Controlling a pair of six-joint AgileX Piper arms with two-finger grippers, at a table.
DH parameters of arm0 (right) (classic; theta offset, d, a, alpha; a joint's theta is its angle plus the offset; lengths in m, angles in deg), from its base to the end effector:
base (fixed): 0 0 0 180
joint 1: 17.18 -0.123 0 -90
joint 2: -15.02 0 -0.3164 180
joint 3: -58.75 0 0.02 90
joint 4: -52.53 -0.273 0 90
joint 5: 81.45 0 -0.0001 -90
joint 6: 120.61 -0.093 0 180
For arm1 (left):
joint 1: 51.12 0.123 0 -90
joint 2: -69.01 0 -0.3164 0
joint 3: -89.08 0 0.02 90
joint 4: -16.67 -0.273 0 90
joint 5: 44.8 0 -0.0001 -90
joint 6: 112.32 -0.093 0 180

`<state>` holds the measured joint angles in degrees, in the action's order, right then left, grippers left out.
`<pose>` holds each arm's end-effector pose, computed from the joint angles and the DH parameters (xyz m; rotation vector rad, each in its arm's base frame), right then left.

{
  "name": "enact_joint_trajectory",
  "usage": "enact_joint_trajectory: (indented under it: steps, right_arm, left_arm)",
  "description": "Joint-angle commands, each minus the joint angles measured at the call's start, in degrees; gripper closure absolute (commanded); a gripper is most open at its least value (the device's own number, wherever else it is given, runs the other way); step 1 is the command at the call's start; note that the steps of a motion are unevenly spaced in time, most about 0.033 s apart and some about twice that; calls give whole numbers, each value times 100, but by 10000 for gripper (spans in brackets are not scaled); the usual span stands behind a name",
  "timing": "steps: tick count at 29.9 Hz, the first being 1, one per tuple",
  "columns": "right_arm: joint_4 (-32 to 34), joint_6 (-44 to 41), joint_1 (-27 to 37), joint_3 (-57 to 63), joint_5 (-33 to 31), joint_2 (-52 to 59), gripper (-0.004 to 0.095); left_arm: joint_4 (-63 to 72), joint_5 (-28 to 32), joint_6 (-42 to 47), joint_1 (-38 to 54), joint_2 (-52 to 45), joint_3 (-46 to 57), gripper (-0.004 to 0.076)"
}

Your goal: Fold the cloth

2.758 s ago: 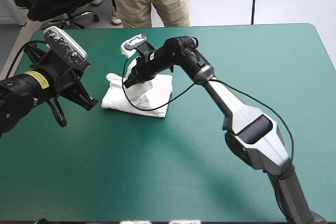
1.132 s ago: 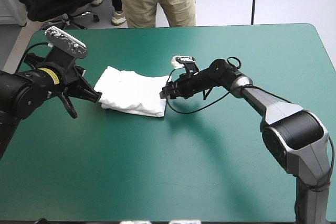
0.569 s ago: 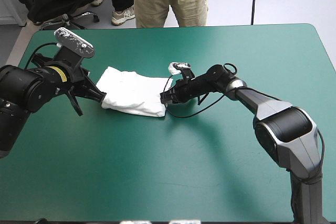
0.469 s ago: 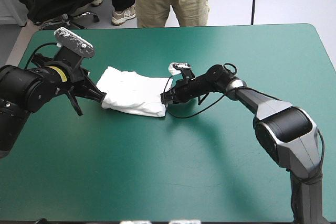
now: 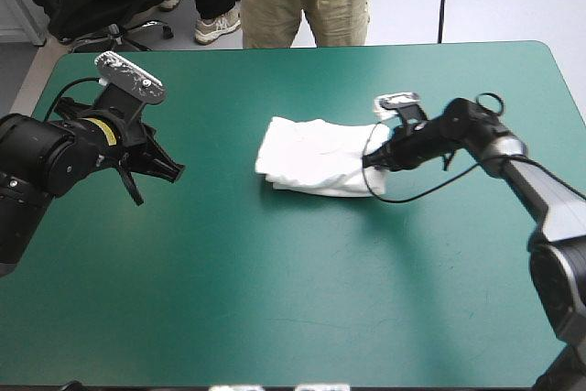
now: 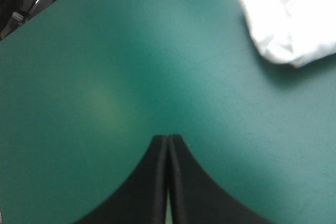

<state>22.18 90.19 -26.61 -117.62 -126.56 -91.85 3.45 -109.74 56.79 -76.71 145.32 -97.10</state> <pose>0.3852 0.0978 0.2726 -0.5242 2.5558 0.4887 0.2247 -0.0862 0.4782 0.7424 2.2105 0.1664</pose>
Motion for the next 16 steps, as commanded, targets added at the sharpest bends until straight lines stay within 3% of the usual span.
enact_joint_trajectory:
  steps: [1,6,10,16]
  right_arm:
    - [236,-12,810,732,346,961,923]
    - [594,-12,2151,1694,775,1723,923]
    - [814,-107,2781,1763,864,1812,923]
    - [2577,-1490,2942,1763,864,1801,925]
  left_arm:
    - [-10,184,72,-14,-118,-132,741]
    - [-35,153,86,-14,-118,-132,741]
    - [-71,176,145,-14,-118,-132,741]
    - [-71,52,174,-14,-118,-132,741]
